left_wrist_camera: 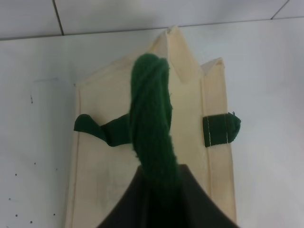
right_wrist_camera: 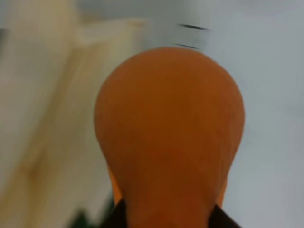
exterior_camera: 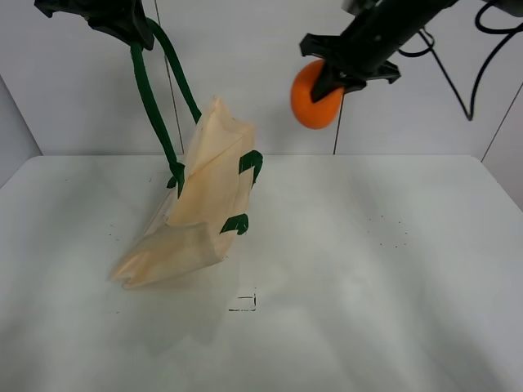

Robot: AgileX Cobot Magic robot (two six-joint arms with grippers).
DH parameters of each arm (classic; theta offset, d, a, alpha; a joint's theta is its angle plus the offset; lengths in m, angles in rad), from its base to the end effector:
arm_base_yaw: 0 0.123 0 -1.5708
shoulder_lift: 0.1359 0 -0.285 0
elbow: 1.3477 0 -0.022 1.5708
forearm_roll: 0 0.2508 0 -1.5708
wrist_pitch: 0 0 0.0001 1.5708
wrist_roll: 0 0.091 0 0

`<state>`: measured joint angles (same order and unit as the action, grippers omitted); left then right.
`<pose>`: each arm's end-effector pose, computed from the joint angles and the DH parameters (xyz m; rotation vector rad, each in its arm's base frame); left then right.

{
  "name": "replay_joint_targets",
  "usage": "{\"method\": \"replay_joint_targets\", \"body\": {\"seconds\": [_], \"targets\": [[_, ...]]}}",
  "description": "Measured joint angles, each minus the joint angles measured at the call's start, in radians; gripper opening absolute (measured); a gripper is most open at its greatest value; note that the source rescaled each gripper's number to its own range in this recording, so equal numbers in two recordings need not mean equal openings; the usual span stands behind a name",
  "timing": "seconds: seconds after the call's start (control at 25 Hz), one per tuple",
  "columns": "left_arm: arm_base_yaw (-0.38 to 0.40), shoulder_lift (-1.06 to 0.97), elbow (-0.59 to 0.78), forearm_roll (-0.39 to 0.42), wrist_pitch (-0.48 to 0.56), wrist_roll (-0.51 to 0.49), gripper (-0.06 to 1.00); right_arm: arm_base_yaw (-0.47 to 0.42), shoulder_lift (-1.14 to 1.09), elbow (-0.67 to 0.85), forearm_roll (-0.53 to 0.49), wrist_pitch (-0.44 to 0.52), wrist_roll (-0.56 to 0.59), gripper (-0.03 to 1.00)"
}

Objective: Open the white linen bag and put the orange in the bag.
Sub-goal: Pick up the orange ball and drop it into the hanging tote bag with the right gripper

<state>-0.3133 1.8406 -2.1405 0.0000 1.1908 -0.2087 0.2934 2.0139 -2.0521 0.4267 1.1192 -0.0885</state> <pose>0.3801 -0.1231 0.4343 0.1249 2.3856 -0.2488 0.4216 0.1628 0.3457 -0.3912 2.5156 0.6415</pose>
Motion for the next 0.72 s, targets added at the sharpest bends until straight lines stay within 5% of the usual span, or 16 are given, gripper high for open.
{"method": "replay_joint_targets", "body": {"seconds": [0.28,0.72], "targets": [[0.0,0.0,0.0,0.0,0.0,0.0,0.0,0.202,0.098,-0.001,0.033,-0.106,0.061,0.01],[0.0,0.0,0.0,0.0,0.0,0.0,0.0,0.244,0.291,-0.001,0.13,-0.21,0.075,0.01]]}}
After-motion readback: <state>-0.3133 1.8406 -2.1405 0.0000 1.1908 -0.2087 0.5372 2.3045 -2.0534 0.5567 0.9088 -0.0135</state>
